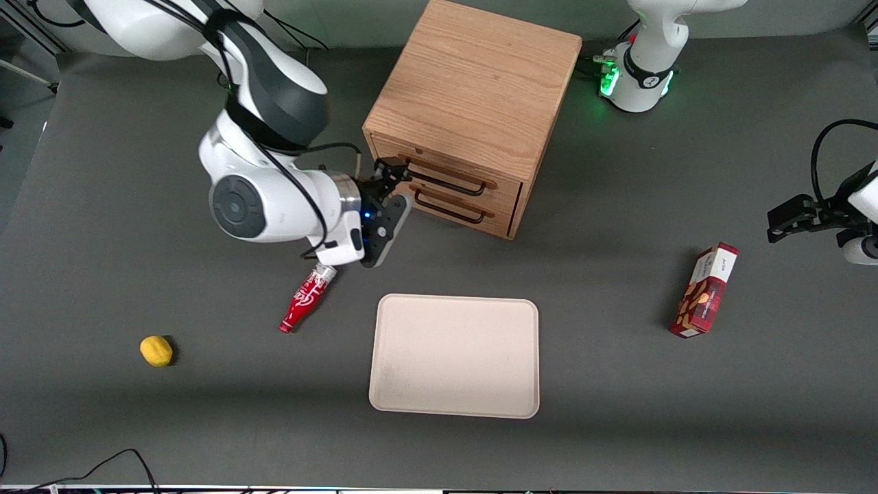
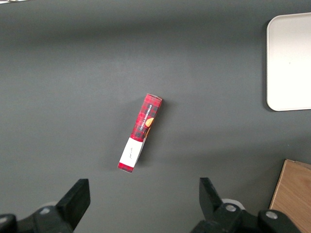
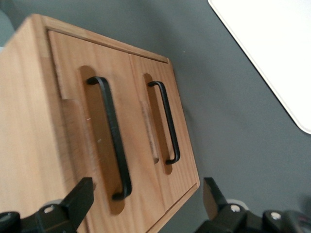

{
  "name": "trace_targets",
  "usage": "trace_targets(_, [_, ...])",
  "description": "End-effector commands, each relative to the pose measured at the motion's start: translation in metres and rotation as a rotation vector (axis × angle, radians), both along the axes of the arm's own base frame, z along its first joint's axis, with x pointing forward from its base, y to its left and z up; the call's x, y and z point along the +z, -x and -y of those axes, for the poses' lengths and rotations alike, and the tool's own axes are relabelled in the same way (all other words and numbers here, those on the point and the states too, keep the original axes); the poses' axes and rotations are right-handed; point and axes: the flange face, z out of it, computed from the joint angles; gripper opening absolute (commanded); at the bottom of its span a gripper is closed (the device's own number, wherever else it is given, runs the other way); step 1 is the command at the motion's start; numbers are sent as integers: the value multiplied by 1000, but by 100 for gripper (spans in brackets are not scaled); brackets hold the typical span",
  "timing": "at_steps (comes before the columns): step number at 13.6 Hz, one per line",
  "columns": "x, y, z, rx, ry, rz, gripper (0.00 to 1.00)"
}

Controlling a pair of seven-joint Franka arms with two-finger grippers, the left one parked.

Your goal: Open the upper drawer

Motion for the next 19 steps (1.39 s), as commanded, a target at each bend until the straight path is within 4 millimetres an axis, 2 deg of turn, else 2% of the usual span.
trace_targets(1, [-4,2,-24,-36,21,7,100])
trace_targets(2, [-11,0,-26,-41,32,18,100])
trace_targets(3, [-17,6,-36,-27,32,16,100])
trace_targets(5, [-28,16,-44,-22,45,7,100])
trace_targets(8, [-32,26,-53,-1,50,10,100])
trace_targets(15, [-53,37,-60,5,68,16,100])
trace_targets(19, [-57,44,-66,20,71,20,100])
